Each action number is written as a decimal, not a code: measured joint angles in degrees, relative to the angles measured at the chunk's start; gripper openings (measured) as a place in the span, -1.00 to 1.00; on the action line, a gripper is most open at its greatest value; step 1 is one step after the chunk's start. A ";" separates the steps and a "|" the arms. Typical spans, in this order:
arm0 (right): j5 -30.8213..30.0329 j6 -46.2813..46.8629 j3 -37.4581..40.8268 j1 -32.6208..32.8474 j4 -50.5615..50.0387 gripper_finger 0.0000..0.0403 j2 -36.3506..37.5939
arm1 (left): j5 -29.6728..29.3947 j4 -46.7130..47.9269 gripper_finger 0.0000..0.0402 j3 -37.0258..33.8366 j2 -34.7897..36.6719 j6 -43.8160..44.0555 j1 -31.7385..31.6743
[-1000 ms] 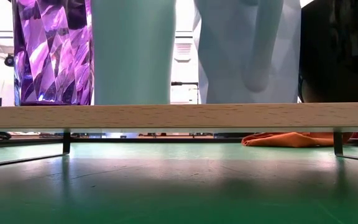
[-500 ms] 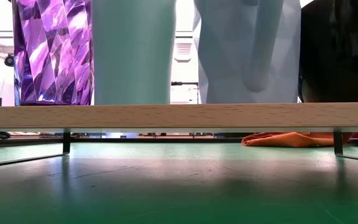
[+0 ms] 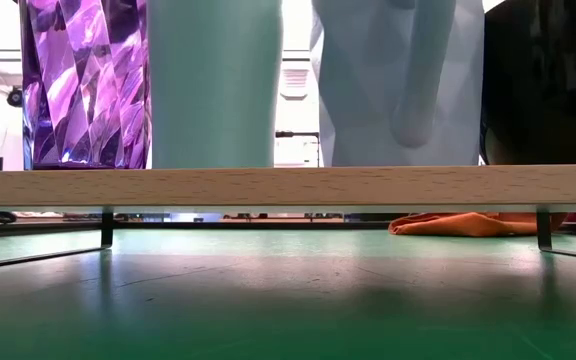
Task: Stack small to large cups/mugs on shelf
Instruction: Adjust the violet cup
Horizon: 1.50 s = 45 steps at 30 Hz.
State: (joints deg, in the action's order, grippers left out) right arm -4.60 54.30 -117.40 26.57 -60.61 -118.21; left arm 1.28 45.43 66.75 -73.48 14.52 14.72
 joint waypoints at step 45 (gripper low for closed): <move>-0.10 1.61 -0.02 -0.11 -4.33 -0.94 0.44 | 9.00 0.32 -0.74 -0.51 0.31 0.03 0.72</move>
State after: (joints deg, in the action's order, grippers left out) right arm -4.71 55.90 -117.43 26.46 -64.95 -117.77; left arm 10.28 45.75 66.24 -73.17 14.55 15.44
